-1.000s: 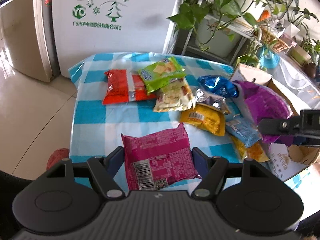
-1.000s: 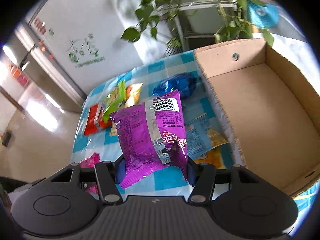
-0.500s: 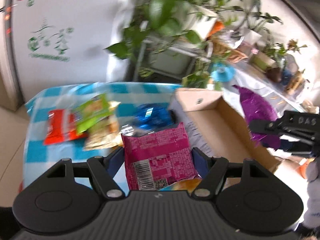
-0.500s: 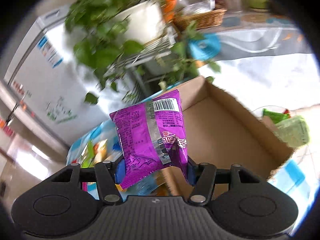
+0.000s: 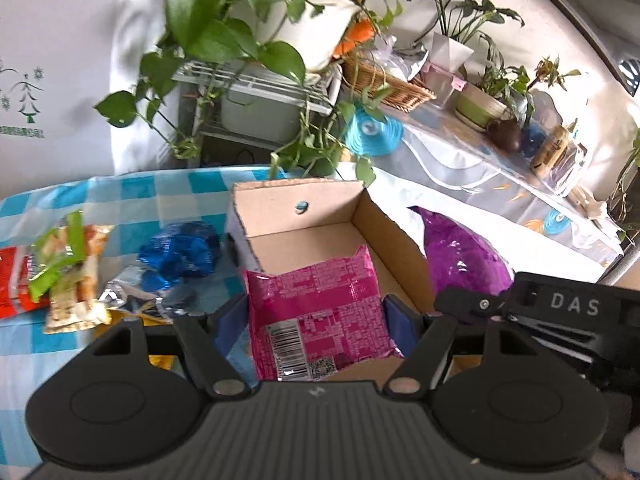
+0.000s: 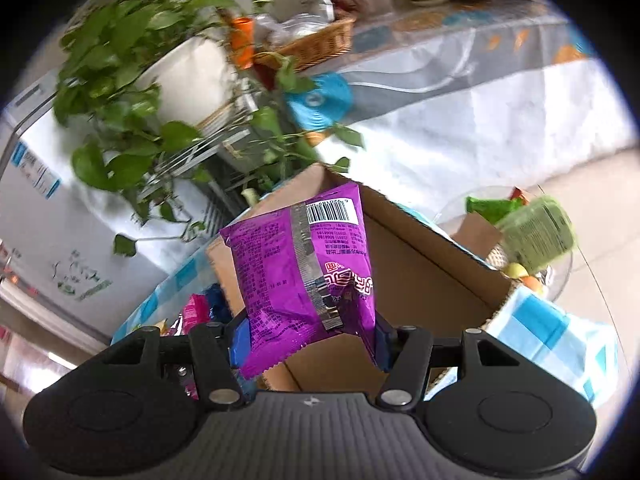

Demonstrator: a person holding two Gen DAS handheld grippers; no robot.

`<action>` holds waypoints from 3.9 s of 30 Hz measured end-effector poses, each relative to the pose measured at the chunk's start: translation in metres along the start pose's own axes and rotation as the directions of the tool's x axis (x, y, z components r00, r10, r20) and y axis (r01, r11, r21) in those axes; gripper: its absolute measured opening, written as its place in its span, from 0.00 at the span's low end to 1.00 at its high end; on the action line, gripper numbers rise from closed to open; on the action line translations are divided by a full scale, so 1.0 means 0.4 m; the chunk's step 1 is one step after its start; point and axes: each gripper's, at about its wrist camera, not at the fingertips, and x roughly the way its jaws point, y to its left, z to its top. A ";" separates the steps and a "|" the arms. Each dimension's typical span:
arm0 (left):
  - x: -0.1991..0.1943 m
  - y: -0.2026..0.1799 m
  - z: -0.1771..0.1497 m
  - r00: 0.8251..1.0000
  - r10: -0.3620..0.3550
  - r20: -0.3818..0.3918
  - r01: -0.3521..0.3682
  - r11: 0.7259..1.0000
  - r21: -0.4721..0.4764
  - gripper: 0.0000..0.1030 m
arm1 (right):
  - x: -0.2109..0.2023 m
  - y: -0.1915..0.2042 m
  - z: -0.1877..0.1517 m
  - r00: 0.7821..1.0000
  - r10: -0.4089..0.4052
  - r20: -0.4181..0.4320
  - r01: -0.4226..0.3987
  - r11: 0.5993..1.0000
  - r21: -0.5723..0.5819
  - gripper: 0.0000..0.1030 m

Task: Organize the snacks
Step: 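Carry both bags over the cardboard box and open both grippers to drop them, then move left gripper toward the green cracker bag while right gripper moves toward the silver foil bag, then lower left gripper onto the green cracker bag and close while right gripper nears the silver bag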

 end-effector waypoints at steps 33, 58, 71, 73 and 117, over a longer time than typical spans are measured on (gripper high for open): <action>-0.029 0.148 0.072 0.996 0.091 0.000 -0.091 0.996 -0.023 0.94 | 0.015 0.031 0.007 0.999 0.033 0.020 -0.032 0.999 -0.030 0.82; -0.080 0.499 0.085 0.967 0.252 -0.033 -0.254 0.961 -0.111 0.96 | 0.057 0.236 -0.127 0.973 0.195 -0.119 -0.228 0.879 -0.419 0.82; 0.025 0.577 0.110 0.973 0.212 -0.094 -0.227 0.954 -0.194 0.96 | 0.110 0.311 -0.190 0.963 0.163 -0.217 -0.259 0.791 -0.554 0.79; 0.050 0.580 0.113 0.971 0.212 -0.113 -0.232 0.952 -0.202 0.96 | 0.120 0.325 -0.197 0.961 0.152 -0.230 -0.262 0.766 -0.587 0.78; 0.109 0.639 0.105 0.972 0.114 -0.206 -0.164 0.955 -0.247 0.78 | 0.398 0.431 -0.162 0.907 0.063 -0.416 -0.315 0.757 -0.572 0.70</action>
